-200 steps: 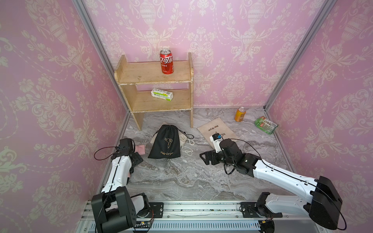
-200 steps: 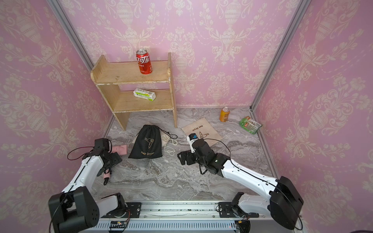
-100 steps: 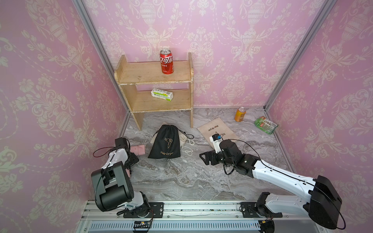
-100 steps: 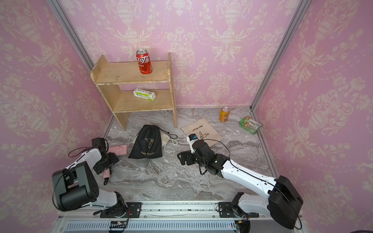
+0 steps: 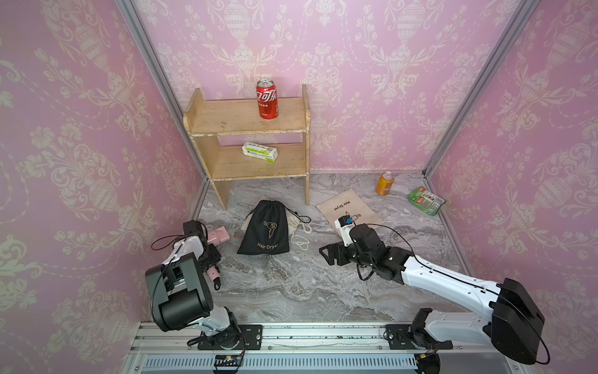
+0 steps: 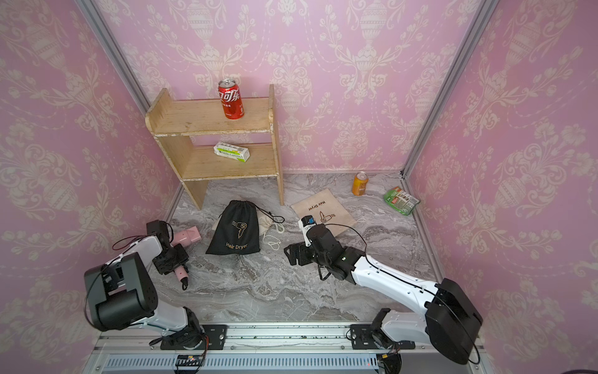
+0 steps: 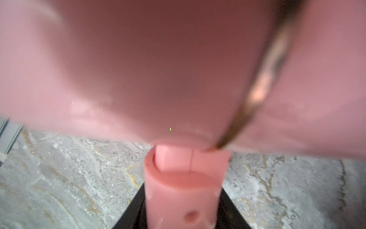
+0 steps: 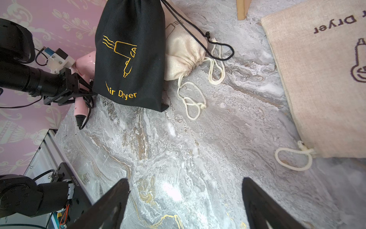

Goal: Pack away hair dryers
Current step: Pick up the hair dryer from the center of the board, then place the hair dryer at the center of the board.

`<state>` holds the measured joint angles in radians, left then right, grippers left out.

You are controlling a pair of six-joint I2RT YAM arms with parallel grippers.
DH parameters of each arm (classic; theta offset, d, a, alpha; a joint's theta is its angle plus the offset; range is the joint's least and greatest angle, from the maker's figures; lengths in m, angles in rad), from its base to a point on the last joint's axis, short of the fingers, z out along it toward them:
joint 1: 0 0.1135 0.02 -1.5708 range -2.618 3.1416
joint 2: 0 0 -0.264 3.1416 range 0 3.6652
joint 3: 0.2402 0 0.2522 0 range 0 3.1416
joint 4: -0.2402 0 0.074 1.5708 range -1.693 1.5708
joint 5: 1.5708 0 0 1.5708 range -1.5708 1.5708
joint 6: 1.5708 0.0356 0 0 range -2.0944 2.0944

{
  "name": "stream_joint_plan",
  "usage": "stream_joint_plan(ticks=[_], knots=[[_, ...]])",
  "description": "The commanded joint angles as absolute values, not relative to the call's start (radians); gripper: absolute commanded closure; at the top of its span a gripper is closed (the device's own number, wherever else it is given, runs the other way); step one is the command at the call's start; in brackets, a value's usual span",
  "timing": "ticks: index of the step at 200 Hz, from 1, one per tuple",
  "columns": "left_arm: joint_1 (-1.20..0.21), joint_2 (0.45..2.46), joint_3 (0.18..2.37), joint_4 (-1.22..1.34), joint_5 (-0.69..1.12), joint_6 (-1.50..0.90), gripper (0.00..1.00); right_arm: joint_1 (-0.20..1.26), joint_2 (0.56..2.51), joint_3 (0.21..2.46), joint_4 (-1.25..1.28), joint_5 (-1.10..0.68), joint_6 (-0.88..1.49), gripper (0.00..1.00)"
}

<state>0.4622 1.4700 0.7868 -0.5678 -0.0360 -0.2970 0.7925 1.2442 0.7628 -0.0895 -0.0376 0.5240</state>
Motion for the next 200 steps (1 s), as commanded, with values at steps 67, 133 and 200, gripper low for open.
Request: stream_joint_plan(ticks=[67,133,200], knots=[[0.411,1.181,0.891,-0.658,0.063,-0.321,0.65,0.785,1.255,0.831,-0.151,0.013,0.525,0.09],[0.060,1.108,1.063,-0.730,-0.051,-0.329,0.61,0.646,1.171,0.870,-0.247,-0.036,0.592,0.10],[-0.535,1.236,1.213,-0.753,-0.233,-0.265,0.61,0.404,0.959,0.934,-0.498,0.034,0.592,0.10]])
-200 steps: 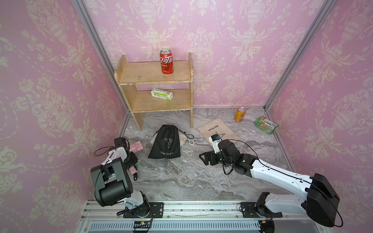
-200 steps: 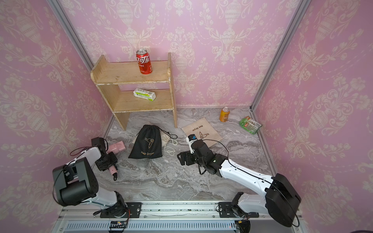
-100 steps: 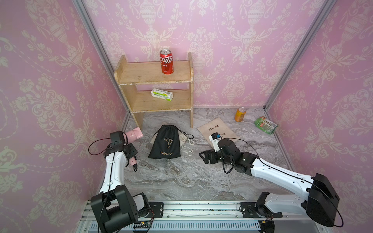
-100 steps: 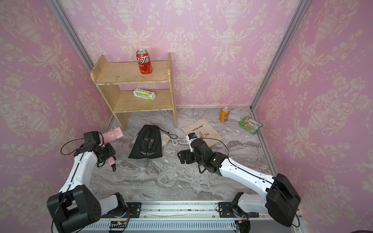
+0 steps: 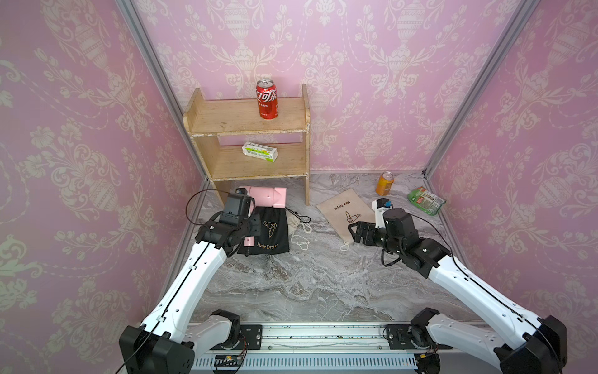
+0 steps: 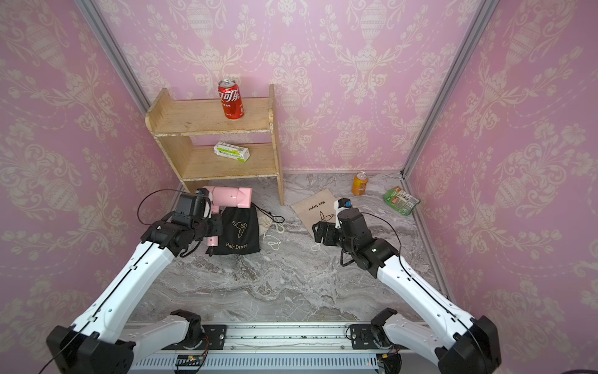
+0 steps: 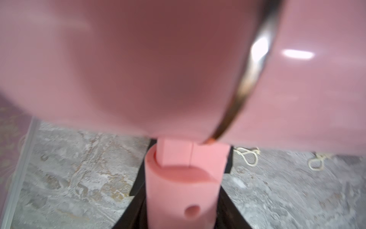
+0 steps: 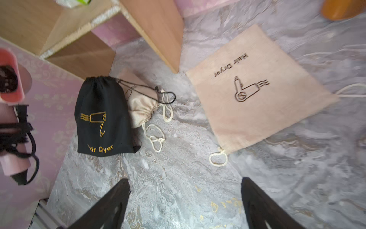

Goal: Pack away hair dryers
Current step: Place the hair dryer at the center of the board.

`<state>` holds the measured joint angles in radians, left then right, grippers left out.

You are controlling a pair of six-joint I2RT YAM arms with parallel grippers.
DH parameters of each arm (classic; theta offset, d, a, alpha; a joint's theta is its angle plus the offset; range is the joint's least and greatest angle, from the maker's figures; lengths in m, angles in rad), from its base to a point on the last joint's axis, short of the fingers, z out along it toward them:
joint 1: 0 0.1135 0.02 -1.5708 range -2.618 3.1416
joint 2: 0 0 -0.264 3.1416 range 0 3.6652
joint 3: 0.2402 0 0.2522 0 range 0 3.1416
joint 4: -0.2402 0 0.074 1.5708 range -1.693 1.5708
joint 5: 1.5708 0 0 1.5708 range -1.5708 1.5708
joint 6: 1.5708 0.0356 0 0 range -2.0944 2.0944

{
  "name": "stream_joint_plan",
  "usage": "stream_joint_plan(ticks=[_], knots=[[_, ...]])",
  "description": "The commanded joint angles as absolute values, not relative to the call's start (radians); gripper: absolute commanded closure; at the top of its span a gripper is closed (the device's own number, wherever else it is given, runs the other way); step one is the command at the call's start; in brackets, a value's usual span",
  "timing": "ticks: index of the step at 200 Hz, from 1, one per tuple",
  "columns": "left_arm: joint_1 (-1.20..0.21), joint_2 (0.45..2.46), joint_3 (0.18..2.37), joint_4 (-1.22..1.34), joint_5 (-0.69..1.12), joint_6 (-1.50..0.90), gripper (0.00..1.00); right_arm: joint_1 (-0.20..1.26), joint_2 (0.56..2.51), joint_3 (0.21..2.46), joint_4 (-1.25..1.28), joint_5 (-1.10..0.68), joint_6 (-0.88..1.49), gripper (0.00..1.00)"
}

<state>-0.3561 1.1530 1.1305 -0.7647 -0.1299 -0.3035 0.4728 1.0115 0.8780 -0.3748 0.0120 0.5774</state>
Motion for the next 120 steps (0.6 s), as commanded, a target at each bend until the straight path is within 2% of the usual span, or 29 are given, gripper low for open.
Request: stream_joint_plan(ticks=[1,16,46,81,120], knots=[[-0.543,1.242,1.216,-0.752,-0.235,-0.265,0.61,0.400,0.957,0.936,-0.501,0.034,0.592,0.10],[-0.664,1.353,1.267,-0.713,-0.244,-0.248,0.60,0.340,0.937,0.957,-0.544,0.032,0.580,0.10],[-0.784,1.601,1.338,-0.602,-0.085,-0.265,0.60,0.218,0.908,0.989,-0.619,0.016,0.565,0.10],[-0.854,1.785,1.393,-0.491,0.027,-0.265,0.61,0.130,0.875,0.959,-0.633,-0.048,0.580,0.10],[-0.906,1.934,1.473,-0.461,0.101,-0.230,0.58,0.118,0.884,0.905,-0.620,-0.093,0.592,0.10]])
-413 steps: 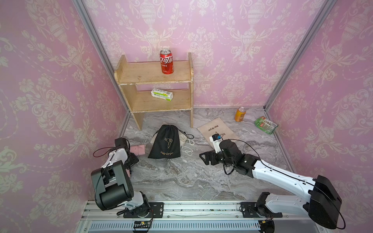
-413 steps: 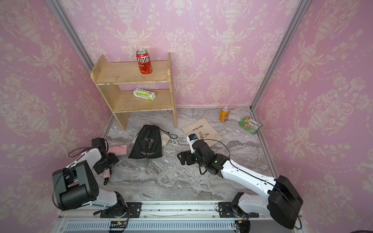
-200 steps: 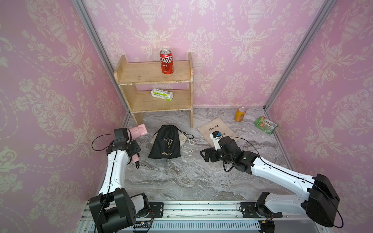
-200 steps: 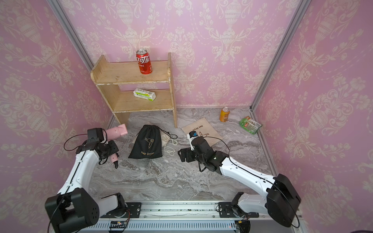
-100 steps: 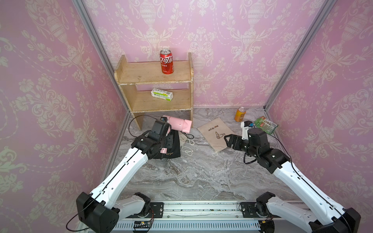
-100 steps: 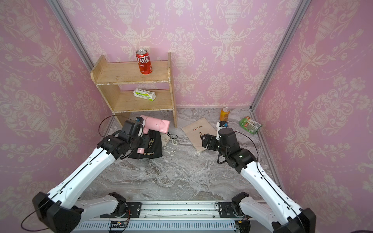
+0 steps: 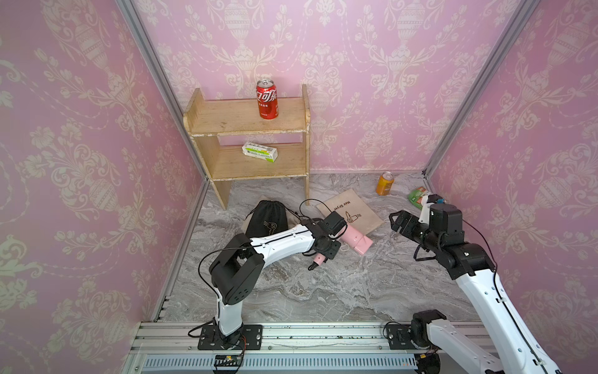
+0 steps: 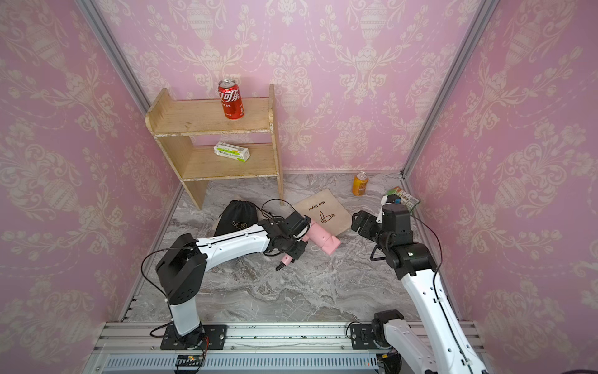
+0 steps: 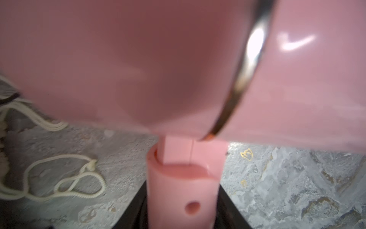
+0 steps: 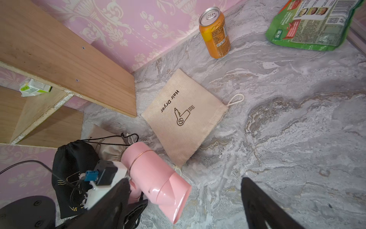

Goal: Pack away hair dryers
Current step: Place the hair dryer at the center of the board.

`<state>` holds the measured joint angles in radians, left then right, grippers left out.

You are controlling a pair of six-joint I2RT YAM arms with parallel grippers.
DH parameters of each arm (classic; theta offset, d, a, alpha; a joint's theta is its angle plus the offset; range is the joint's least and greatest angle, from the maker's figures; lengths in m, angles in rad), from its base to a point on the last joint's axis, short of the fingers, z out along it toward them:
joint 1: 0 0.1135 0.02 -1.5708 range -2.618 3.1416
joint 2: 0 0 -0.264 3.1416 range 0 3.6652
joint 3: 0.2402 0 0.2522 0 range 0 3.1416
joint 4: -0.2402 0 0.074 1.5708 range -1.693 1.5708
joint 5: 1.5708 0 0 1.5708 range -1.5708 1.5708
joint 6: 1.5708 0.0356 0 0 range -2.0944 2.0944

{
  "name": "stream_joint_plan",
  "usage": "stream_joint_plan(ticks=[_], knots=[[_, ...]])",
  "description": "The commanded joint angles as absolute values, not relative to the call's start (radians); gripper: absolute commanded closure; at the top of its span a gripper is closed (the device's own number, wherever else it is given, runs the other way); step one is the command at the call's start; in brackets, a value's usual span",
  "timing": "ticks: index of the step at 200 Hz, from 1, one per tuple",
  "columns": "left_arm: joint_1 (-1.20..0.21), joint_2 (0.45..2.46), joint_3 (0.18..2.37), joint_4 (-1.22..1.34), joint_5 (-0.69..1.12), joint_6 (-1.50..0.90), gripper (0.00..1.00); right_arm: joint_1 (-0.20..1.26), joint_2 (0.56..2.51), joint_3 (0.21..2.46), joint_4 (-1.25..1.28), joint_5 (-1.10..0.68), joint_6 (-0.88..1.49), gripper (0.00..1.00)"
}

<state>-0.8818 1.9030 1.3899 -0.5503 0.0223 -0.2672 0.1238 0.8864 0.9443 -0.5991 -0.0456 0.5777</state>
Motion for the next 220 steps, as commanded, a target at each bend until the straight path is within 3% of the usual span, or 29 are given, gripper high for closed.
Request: stream_joint_plan(ticks=[1,108,158,220], knots=[[-0.906,1.936,1.474,-0.461,0.103,-0.229,0.58,0.118,0.883,0.904,-0.620,-0.093,0.592,0.10],[-0.915,2.157,1.665,-0.514,0.046,-0.184,0.52,0.117,0.867,0.861,-0.624,-0.098,0.578,0.10],[-0.910,2.224,1.759,-0.588,0.089,-0.174,0.33,0.117,0.844,0.860,-0.624,-0.091,0.563,0.09],[-0.880,2.152,1.728,-0.638,0.116,-0.129,0.22,0.117,0.847,0.867,-0.611,-0.101,0.552,0.08]])
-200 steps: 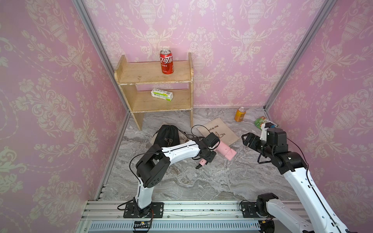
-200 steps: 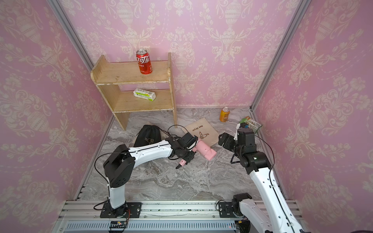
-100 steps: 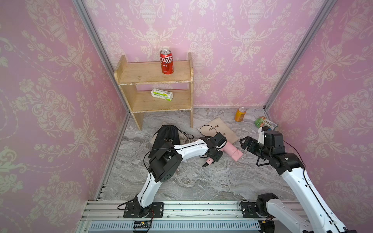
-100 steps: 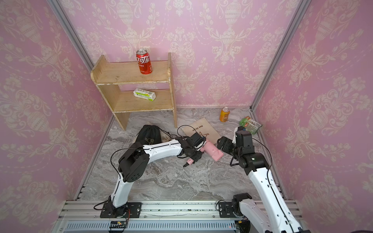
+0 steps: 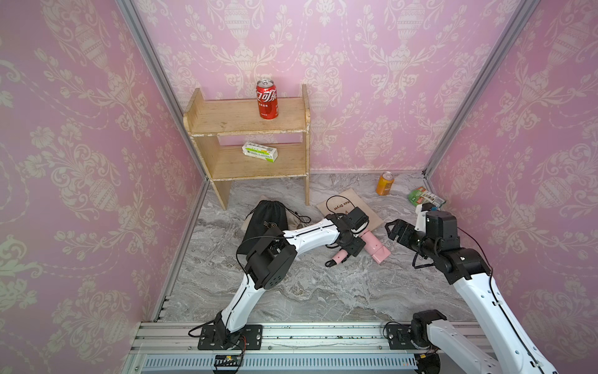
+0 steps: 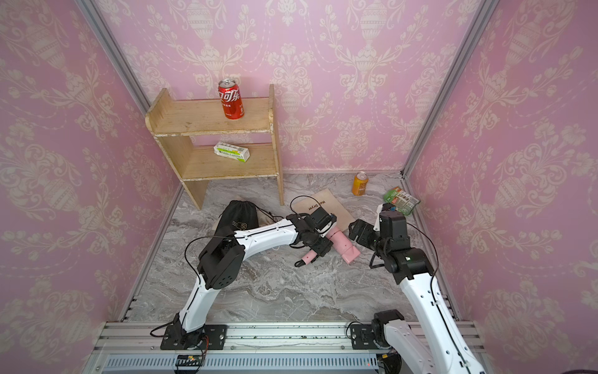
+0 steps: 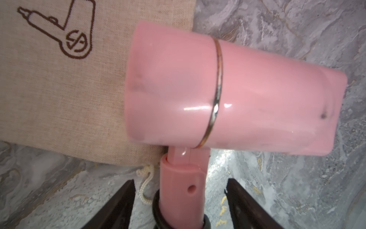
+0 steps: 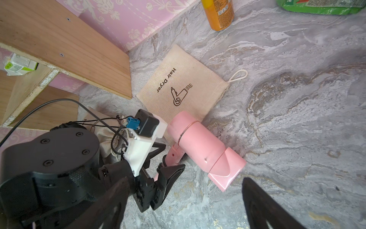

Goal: Pack away hair dryers
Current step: Place the hair dryer at the center of the board, then pick up the hair dryer from the center of the board.

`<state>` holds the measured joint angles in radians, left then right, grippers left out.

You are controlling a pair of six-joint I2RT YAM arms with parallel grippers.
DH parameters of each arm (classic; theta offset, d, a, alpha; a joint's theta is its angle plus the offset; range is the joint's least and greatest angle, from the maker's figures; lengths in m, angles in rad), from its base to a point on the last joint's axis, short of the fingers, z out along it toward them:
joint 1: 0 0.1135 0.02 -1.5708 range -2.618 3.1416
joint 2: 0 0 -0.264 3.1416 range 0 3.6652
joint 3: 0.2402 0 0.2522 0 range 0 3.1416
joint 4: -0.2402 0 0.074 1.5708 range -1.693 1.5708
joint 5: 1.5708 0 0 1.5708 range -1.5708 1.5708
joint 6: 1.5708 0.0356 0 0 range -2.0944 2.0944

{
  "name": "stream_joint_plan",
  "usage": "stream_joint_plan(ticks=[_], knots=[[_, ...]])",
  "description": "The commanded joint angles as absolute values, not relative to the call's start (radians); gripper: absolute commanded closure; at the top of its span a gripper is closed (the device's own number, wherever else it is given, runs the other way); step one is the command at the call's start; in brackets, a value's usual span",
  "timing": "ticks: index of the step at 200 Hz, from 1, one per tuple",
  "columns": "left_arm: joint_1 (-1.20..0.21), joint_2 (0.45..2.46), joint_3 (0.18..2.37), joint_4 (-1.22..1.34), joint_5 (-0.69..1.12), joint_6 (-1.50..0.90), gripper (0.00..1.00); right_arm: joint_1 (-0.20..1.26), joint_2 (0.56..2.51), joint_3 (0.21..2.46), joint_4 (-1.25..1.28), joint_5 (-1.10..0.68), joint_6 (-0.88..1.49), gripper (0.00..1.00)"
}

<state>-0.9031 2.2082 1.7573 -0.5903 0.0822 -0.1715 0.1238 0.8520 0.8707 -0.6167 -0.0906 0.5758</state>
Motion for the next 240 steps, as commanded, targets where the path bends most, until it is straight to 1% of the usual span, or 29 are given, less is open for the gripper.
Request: stream_joint_plan(ticks=[1,37,93,108,117,129,137,147,154,164,174,189,206,240], knots=[[-0.879,2.151,1.725,-0.638,0.116,-0.128,0.22,0.117,0.848,0.868,-0.612,-0.101,0.551,0.08],[-0.871,2.093,1.610,-0.551,0.120,-0.123,0.17,0.117,0.838,0.861,-0.603,-0.116,0.544,0.08],[-0.867,2.105,1.540,-0.468,0.138,-0.148,0.18,0.117,0.849,0.863,-0.601,-0.140,0.539,0.08],[-0.867,2.121,1.540,-0.455,0.143,-0.150,0.20,0.116,0.851,0.863,-0.601,-0.141,0.538,0.08],[-0.868,2.133,1.545,-0.453,0.144,-0.150,0.23,0.117,0.852,0.865,-0.604,-0.141,0.538,0.08],[-0.867,2.144,1.552,-0.450,0.144,-0.151,0.31,0.117,0.852,0.869,-0.609,-0.141,0.537,0.09],[-0.867,2.145,1.552,-0.446,0.147,-0.152,0.39,0.117,0.853,0.870,-0.614,-0.140,0.535,0.08],[-0.867,2.139,1.552,-0.437,0.148,-0.151,0.54,0.117,0.853,0.873,-0.618,-0.136,0.531,0.09],[-0.868,2.131,1.549,-0.428,0.145,-0.151,0.63,0.117,0.856,0.875,-0.622,-0.134,0.528,0.09],[-0.867,2.104,1.533,-0.409,0.137,-0.140,0.70,0.117,0.865,0.883,-0.627,-0.138,0.521,0.08],[-0.867,2.062,1.497,-0.374,0.123,-0.112,0.75,0.117,0.882,0.897,-0.637,-0.150,0.507,0.08],[-0.860,1.993,1.438,-0.330,0.106,-0.061,0.77,0.116,0.914,0.931,-0.655,-0.173,0.480,0.08],[-0.852,1.904,1.373,-0.287,0.116,0.001,0.77,0.117,0.948,0.971,-0.671,-0.208,0.451,0.08],[-0.848,1.738,1.243,-0.199,0.194,0.131,0.76,0.117,1.000,1.020,-0.666,-0.363,0.390,0.08]])
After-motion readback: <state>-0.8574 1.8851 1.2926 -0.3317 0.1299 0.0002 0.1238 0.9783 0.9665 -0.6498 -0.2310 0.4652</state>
